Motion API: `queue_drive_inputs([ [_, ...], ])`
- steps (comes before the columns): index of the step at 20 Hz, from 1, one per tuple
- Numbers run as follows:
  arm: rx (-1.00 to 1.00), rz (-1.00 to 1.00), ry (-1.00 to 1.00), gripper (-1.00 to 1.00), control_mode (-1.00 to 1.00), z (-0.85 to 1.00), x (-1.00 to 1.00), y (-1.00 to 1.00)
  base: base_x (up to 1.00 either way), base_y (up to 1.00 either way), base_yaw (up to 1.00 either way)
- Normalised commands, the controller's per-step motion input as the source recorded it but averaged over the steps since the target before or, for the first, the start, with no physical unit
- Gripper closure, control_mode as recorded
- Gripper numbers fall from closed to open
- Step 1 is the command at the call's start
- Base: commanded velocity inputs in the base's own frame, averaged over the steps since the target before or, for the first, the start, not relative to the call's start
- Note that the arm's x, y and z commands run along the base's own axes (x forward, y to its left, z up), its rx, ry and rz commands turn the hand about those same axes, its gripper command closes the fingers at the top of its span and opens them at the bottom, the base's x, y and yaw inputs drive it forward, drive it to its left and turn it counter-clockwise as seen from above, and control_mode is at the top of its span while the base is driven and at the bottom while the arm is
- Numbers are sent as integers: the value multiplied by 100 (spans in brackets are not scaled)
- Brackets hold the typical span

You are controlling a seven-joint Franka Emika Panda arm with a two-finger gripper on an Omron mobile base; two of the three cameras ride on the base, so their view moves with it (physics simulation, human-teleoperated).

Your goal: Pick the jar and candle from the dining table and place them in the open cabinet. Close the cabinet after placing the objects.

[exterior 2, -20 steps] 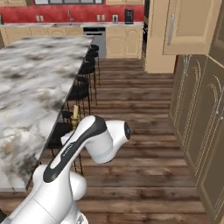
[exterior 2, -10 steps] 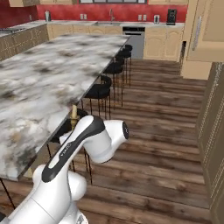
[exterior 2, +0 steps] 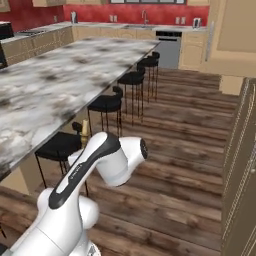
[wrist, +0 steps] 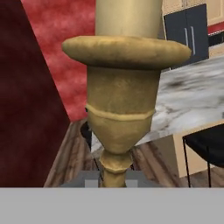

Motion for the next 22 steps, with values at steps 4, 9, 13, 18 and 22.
queue_drive_inputs([
  [4, 0, 0, 0, 100, 100, 0, 0, 0, 86, -52, 19],
  [9, 0, 0, 0, 100, 100, 0, 0, 0, 96, -34, 14],
  [13, 0, 0, 0, 100, 100, 0, 0, 0, 97, -25, 9],
  [18, 0, 0, 0, 100, 100, 0, 0, 0, 89, -22, 3],
  [22, 0, 0, 0, 100, 100, 0, 0, 0, 74, -5, -2],
])
